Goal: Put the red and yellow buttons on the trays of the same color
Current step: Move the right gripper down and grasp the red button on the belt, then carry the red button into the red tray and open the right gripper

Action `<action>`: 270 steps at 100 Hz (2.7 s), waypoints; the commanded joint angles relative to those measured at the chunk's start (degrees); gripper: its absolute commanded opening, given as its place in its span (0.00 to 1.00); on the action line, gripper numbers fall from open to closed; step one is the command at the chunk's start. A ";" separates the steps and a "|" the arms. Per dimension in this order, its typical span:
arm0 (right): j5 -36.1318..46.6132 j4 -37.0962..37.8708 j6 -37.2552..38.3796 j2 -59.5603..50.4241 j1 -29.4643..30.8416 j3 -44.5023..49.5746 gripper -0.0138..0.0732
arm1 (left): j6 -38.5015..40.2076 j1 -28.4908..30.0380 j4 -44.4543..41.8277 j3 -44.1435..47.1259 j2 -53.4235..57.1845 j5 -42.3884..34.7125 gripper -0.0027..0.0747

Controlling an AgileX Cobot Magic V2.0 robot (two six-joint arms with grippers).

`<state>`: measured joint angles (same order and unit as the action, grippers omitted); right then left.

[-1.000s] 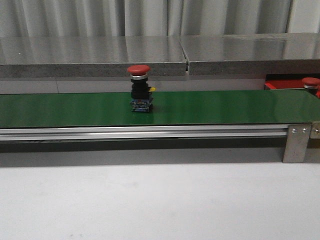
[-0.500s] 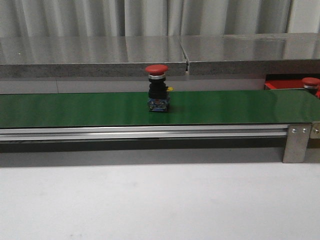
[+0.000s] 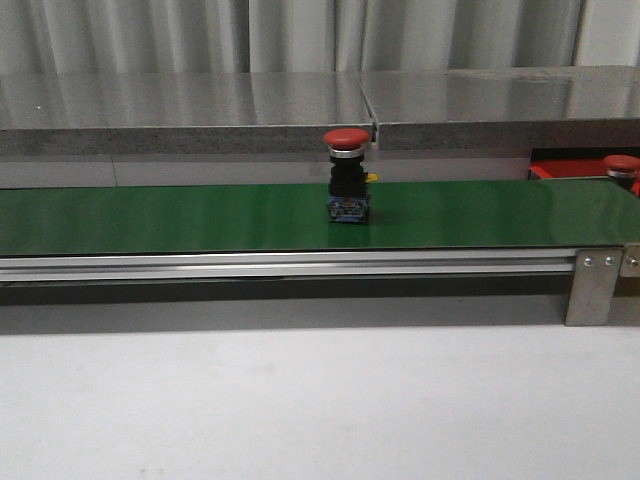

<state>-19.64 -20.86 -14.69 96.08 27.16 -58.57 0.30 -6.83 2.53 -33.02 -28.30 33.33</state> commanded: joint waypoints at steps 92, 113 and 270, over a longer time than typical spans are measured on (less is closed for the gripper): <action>-33.04 0.32 -13.78 -5.06 -23.82 -23.34 0.90 | 0.56 -0.43 0.52 -1.52 -0.23 -4.09 0.01; -36.21 0.34 -21.17 -0.91 -28.68 -24.62 0.90 | 0.56 -0.43 0.52 -1.52 -0.23 -4.09 0.01; -16.24 -2.17 -23.22 -1.03 -28.07 -24.62 0.41 | 0.56 -0.43 0.52 -1.52 -0.23 -4.09 0.01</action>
<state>-39.52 -21.65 -38.55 98.44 -3.23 -81.28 0.30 -6.83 2.53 -33.02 -28.30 33.33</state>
